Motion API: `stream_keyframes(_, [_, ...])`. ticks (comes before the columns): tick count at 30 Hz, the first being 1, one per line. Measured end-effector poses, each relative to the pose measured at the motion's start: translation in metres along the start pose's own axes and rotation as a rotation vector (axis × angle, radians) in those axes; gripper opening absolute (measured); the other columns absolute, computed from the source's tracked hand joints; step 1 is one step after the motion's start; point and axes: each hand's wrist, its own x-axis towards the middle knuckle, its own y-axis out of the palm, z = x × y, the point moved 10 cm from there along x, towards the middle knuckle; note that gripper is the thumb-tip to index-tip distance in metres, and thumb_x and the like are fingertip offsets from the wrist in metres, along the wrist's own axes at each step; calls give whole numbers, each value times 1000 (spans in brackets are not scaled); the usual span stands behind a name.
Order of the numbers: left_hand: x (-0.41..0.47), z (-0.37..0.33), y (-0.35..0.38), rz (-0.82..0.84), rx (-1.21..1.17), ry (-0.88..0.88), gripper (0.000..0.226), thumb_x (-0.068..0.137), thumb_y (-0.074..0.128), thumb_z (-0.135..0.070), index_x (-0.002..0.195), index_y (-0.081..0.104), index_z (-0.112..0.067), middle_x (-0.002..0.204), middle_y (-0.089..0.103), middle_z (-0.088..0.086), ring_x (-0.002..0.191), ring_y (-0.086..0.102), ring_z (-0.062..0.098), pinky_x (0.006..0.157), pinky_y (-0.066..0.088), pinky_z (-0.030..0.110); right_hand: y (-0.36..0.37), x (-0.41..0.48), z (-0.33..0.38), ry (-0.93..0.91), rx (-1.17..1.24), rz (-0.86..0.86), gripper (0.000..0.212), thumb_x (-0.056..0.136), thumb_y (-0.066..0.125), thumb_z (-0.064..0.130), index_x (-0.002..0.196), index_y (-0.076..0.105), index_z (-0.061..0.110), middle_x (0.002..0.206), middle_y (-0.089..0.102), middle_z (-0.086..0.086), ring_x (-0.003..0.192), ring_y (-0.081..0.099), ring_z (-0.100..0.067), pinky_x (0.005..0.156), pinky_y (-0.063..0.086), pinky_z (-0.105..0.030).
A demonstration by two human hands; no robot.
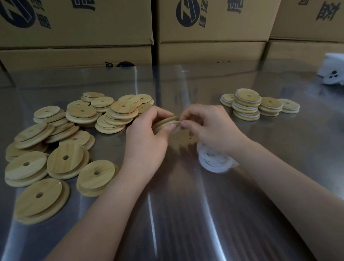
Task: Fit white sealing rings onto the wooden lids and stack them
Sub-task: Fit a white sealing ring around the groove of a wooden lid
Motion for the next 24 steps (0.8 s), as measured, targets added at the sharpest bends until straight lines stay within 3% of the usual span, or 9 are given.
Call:
stream_keyframes(5, [-2,-5,1,14,27,33,19,84,72,-14,102,66,-19,93,65,-13,92,60,0,83,49,20,-4,-1,6,-56,22,-46,7,88,67,8,86,68,15,74,62,7,64,61,-10,65,50,-27])
stream_keyframes(9, [-1,-5,-4,-13,81,37,29,82,75,-14,110,70,-17,104,64,-6,98,57,4,88,46,18,-4,-3,23,-140,14,-59,4,88,66,10,86,68,13,72,60,9,63,59,-7,64,49,-26])
stream_keyframes(15, [-1,2,-12,-88,-23,-44,22,84,74,-14,105,71,-16,102,68,-1,100,61,13,93,49,37,0,-2,21,-102,84,-42,2,88,67,13,88,67,14,76,65,6,66,60,-10,66,51,-32])
stream_keyframes(21, [-2,5,-14,-125,-86,-62,16,87,70,-13,100,69,-21,94,67,-13,92,61,0,86,51,24,6,-2,18,-55,99,-3,12,84,69,24,89,58,24,77,63,15,64,62,-11,61,48,-22])
stream_keyframes(24, [-1,6,-14,-127,-111,-67,14,87,69,-14,98,68,-22,92,66,-14,91,60,-1,84,50,20,5,-3,19,-58,85,-21,10,86,68,20,88,59,24,76,60,18,65,61,-8,63,47,-21])
